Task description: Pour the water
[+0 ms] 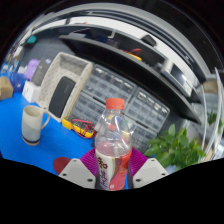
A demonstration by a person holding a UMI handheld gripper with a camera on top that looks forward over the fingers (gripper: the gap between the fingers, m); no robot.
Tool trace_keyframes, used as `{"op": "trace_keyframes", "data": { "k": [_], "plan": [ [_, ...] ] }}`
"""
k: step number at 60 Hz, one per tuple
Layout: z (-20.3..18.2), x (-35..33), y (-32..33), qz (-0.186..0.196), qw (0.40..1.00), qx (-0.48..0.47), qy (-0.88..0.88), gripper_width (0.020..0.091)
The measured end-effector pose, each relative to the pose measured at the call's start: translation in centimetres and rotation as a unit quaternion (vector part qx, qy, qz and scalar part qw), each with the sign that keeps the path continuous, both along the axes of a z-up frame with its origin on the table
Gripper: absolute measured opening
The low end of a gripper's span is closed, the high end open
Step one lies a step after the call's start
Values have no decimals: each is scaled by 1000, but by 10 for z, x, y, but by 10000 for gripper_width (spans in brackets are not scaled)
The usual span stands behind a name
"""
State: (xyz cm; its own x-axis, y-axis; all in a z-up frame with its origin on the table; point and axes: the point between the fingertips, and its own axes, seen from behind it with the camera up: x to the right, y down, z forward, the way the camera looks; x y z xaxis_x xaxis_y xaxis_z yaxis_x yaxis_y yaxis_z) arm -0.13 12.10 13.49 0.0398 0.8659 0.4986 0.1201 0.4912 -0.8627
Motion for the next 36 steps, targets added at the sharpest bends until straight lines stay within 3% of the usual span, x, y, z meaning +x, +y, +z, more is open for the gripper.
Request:
{"op": "trace_keyframes", "data": {
  "k": [14, 36],
  "plan": [
    [19, -18, -59, 34, 975, 219, -12, 372],
    [28, -42, -110, 56, 861, 505, -16, 372]
  ]
}}
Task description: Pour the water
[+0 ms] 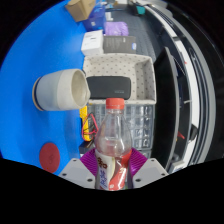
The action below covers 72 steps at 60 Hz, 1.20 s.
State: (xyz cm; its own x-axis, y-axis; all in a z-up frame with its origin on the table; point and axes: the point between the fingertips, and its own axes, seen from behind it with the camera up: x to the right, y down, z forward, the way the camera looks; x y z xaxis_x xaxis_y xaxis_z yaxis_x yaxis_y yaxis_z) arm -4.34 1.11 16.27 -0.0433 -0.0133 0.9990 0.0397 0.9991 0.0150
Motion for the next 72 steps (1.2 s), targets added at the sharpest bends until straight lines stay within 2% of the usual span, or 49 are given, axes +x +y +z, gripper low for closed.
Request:
{"op": "trace_keyframes", "data": {
  "k": [21, 32, 39, 46, 59, 66, 72],
  "plan": [
    [11, -1, -27, 13, 970, 239, 33, 372],
    [14, -3, -34, 15, 959, 282, 38, 372],
    [10, -2, -32, 12, 963, 266, 29, 372],
    [13, -3, -28, 8, 980, 196, 30, 373],
    [28, 2, -15, -3, 998, -49, 30, 373],
    [27, 4, -3, -6, 974, -225, 12, 375],
    [23, 3, 2, 1, 919, -393, -5, 375]
  ]
}}
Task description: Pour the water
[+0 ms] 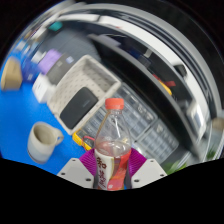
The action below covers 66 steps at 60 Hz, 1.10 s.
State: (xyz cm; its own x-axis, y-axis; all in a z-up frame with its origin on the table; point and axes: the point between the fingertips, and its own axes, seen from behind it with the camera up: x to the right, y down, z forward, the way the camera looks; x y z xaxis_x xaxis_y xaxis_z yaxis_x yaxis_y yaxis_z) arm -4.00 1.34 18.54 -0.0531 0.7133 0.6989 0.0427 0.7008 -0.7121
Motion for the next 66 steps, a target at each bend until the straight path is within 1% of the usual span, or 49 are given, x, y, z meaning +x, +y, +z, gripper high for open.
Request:
{"op": "trace_keyframes", "data": {
  "k": [5, 6, 7, 11, 15, 16, 17, 26, 27, 28, 35, 39, 40, 41, 45, 49, 50, 51, 52, 55, 56, 57, 60, 66],
  "plan": [
    [-13, -3, 9, 6, 989, -143, -24, 374],
    [-16, -2, 5, 2, 985, -169, -28, 374],
    [-20, -4, 11, 9, 981, -191, -33, 374],
    [-35, -4, 14, 16, 962, -268, -52, 375],
    [-45, -7, 19, 23, 947, -314, -59, 374],
    [-45, -2, 12, 10, 945, -322, -57, 374],
    [-49, -6, 17, 19, 943, -328, -52, 375],
    [-63, -10, 23, 32, 936, -350, -39, 375],
    [-66, -10, 23, 32, 935, -351, -41, 393],
    [-63, -11, 23, 36, 934, -353, -32, 384],
    [-63, -6, 22, 34, 933, -357, -25, 382],
    [-63, -6, 24, 33, 931, -364, -24, 397],
    [-63, -7, 25, 34, 930, -365, -25, 435],
    [-63, -6, 25, 34, 930, -366, -24, 433],
    [-62, -6, 24, 36, 929, -367, -25, 494],
    [-64, -6, 23, 37, 928, -369, -31, 537],
    [-65, -6, 23, 36, 928, -369, -34, 563],
    [-66, -5, 23, 34, 928, -370, -37, 633],
    [-66, -4, 23, 31, 928, -370, -39, 677],
    [-67, -2, 24, 26, 929, -367, -41, 796],
    [-66, 0, 24, 25, 929, -366, -41, 826],
    [-65, 2, 24, 24, 930, -365, -40, 809],
    [-62, 9, 24, 23, 932, -360, -36, 828],
    [-57, 28, 29, 13, 935, -354, -27, 840]
  ]
}}
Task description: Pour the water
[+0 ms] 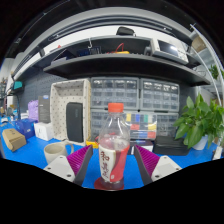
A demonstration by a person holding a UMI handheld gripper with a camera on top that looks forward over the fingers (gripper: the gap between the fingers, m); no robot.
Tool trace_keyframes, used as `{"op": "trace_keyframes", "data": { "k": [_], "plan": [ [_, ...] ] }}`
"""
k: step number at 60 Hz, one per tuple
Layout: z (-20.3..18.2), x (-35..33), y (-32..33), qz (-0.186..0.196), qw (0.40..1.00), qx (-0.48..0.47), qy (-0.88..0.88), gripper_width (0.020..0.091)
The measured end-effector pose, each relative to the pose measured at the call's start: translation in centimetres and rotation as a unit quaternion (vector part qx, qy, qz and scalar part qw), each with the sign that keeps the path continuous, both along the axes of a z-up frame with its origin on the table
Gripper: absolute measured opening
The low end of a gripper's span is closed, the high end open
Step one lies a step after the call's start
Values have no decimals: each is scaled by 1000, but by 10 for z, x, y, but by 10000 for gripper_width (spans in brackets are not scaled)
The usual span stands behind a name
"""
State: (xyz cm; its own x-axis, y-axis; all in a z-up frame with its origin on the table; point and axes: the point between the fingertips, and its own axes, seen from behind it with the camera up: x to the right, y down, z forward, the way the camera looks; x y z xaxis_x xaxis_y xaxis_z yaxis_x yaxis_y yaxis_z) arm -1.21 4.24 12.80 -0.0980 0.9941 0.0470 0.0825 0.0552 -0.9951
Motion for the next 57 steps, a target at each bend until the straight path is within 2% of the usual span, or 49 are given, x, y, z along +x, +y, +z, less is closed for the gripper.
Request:
{"op": "trace_keyframes", "data": {
  "k": [17, 35, 57],
  "plan": [
    [0, 75, 34, -57, 998, -12, -9, 846],
    [19, 134, 55, -71, 997, -34, -2, 842],
    [22, 160, 63, -84, 995, -47, 2, 840]
  ]
}}
